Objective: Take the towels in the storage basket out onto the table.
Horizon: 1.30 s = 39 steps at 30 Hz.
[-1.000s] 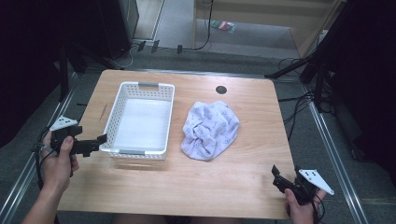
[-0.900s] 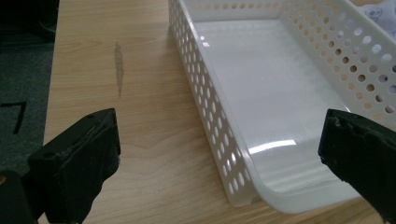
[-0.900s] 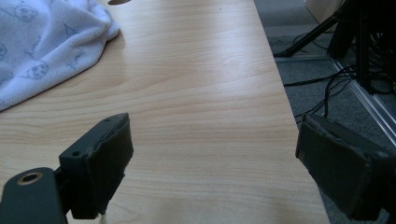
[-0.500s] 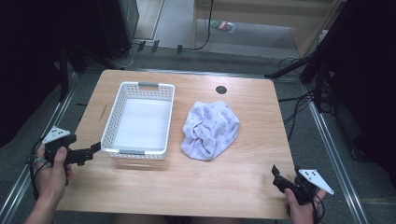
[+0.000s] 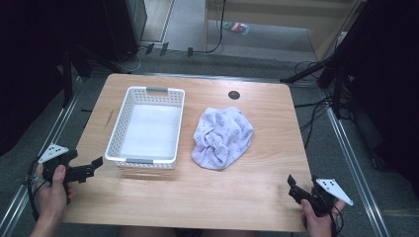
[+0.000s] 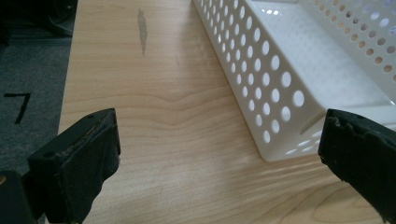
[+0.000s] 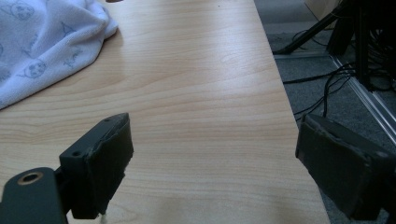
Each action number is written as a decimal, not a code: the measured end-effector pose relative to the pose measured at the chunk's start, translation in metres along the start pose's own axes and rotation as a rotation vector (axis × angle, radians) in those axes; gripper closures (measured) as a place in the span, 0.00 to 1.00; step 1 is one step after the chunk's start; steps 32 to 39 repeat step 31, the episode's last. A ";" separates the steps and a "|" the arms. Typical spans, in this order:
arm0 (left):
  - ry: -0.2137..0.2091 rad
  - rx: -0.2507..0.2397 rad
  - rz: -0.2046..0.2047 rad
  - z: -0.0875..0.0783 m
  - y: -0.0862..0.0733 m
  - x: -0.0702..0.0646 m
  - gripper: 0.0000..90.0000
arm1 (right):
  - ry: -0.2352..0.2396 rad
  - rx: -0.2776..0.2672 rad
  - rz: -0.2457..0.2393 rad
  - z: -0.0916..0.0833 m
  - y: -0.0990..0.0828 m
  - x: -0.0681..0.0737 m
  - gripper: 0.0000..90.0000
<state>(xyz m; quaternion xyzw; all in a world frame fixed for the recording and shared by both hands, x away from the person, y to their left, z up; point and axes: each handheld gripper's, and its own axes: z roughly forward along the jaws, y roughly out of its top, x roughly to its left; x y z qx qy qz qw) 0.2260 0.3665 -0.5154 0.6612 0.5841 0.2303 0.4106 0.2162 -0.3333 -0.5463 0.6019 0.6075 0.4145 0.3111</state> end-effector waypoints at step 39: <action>0.077 -0.051 -0.019 0.004 -0.041 0.009 0.00 | -0.007 0.017 0.014 0.002 0.001 -0.001 0.13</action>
